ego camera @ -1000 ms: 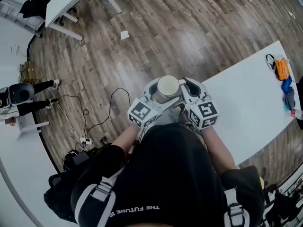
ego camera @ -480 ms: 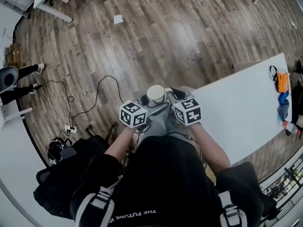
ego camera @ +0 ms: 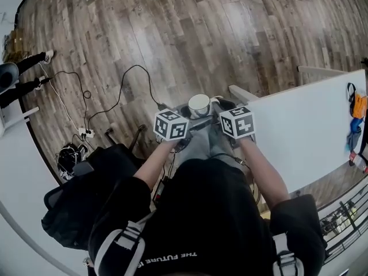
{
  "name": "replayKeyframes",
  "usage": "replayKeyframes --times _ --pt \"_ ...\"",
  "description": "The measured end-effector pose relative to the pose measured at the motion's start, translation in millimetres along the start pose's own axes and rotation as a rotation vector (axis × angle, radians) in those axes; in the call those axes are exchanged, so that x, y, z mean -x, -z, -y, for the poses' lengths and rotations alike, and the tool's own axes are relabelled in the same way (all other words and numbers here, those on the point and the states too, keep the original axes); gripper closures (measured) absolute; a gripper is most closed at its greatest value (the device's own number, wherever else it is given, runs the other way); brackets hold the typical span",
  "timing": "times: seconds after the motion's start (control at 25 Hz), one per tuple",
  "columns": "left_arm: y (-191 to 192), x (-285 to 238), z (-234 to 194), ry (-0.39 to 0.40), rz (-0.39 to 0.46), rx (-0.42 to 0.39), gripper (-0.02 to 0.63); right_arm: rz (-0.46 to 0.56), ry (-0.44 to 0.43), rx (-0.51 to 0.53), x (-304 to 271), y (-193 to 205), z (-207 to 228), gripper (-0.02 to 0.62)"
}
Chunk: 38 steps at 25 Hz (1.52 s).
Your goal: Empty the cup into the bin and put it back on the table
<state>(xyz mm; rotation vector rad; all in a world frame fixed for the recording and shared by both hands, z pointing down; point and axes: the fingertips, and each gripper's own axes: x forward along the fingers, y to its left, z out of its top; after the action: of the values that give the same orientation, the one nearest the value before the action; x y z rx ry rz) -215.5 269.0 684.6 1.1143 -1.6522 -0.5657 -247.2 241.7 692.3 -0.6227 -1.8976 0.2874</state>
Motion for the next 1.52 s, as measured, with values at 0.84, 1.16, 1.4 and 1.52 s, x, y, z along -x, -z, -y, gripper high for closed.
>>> replayKeyframes --times 0.84,1.16,1.4,1.52 --pt "-27 4 11 -0.036 0.039 -0.154 0.209 0.166 0.012 0.092 18 -31 -1 0.546" --pt "-121 40 104 -0.089 0.286 -0.7 0.209 0.682 0.094 0.332 131 -123 -33 0.546" --pt "-148 34 154 -0.051 0.303 -0.839 0.209 0.811 0.201 0.354 189 -142 -28 0.546" --pt "-147 9 176 0.006 0.256 -0.883 0.209 0.846 0.272 0.316 217 -132 -6 0.546"
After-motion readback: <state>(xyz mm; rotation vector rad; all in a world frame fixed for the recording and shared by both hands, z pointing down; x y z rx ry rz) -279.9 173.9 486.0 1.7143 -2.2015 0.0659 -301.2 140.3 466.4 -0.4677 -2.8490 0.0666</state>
